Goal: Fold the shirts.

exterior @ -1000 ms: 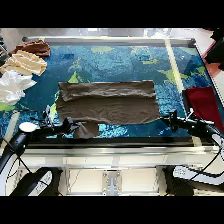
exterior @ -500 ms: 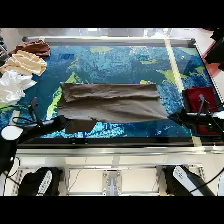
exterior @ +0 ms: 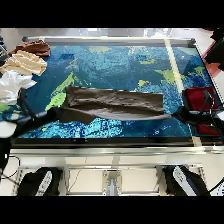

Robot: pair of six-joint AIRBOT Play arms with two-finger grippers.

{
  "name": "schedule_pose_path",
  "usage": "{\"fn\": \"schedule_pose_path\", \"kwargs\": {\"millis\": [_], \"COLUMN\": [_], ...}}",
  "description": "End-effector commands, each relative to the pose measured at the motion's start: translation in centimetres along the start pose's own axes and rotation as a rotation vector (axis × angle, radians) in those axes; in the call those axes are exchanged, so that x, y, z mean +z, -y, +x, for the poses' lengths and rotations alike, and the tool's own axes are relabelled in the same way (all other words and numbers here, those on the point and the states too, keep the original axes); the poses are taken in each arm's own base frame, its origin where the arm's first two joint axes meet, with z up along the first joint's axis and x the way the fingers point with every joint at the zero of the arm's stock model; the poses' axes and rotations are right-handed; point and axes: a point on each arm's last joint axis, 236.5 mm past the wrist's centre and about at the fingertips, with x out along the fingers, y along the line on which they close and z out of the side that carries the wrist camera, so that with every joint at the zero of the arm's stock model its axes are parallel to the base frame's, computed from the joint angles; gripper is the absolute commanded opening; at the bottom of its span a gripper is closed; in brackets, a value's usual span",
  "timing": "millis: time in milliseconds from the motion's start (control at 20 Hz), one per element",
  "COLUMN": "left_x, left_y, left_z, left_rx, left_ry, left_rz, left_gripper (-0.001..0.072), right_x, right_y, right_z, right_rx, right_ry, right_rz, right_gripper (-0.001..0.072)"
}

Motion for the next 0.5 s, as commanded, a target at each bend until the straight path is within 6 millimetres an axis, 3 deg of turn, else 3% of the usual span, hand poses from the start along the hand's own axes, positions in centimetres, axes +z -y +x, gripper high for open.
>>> {"fn": "schedule_pose_path", "kwargs": {"millis": [0, 150, 350, 450], "left_x": [5.3, 8.6, 11.8, 11.7], "left_y": [-0.7, -1.7, -3.9, -4.8], "left_z": [4.5, 9.8, 15.3, 17.5], "left_rx": [0.027, 0.049, 0.117, 0.139], "left_ry": [-0.006, -0.069, -0.111, -0.144], "left_rz": [0.13, 0.183, 0.286, 0.324], "left_gripper": [0.001, 0.001, 0.001, 0.001], "right_x": [5.4, 9.9, 13.3, 13.8], "right_y": [-2.9, -5.5, -4.2, -3.2], "right_z": [1.8, 5.1, 9.7, 11.8], "right_rx": [0.019, 0.039, 0.004, -0.006], "right_ry": [0.121, 0.139, 0.093, 0.066], "right_rz": [-0.052, -0.077, -0.017, 0.007], "right_gripper": [0.0008, 0.0008, 0.0008, 0.0008]}}
